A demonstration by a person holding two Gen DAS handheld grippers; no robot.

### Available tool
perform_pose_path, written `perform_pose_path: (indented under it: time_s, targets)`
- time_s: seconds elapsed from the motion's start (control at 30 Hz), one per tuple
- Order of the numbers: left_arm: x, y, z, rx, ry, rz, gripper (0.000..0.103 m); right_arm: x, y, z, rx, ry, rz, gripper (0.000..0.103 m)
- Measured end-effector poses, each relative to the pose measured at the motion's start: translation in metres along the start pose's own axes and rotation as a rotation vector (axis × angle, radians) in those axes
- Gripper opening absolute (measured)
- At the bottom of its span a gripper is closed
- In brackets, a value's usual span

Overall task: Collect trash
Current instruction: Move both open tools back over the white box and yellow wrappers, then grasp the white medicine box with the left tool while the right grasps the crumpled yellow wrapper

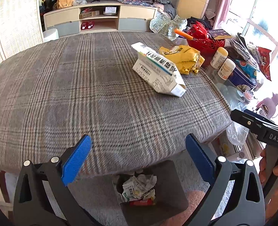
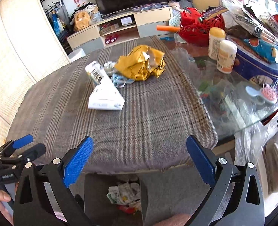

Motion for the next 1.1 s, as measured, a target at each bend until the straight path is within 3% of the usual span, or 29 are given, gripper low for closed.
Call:
perform_pose_path:
  time_s: [0.13,0.63,0.77,0.9,1.1]
  targets:
    - [-0.025,0.007,0.014,-0.007,0.014,-0.002,0.095,-0.031,0.007,0.008,-0.042,0.019,-0.006,0.100]
    - [-0.100,0.068,0.050,-0.001,-0.016,-0.052,0.095,-0.145,0.063,0.016,0.015,-0.004,0.019,0.099]
    - [-0.108,0.085,0.057,-0.021,-0.019,-0.063,0.094,-0.161,0.084,0.017,0.020,-0.018,-0.009,0.100]
    - [-0.110,0.106,0.056,-0.041,-0.028,-0.098,0.084,-0.169,0.103,0.019,0.004,-0.014,-0.043,0.099]
    - [-0.106,0.114,0.049,-0.008,-0.043,-0.102,0.077,-0.168,0.124,0.015,-0.062,-0.012,-0.088,0.100]
Point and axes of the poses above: each gripper's, at about its wrist camera, not at the fingertips, and y roughly the way its jaws point, z to its right, x to its underside, the point moved 2 cm from there along y, roughly the way its jaws point, and after that the axes turned 9 degrees about -z, right-handed, at the moved point
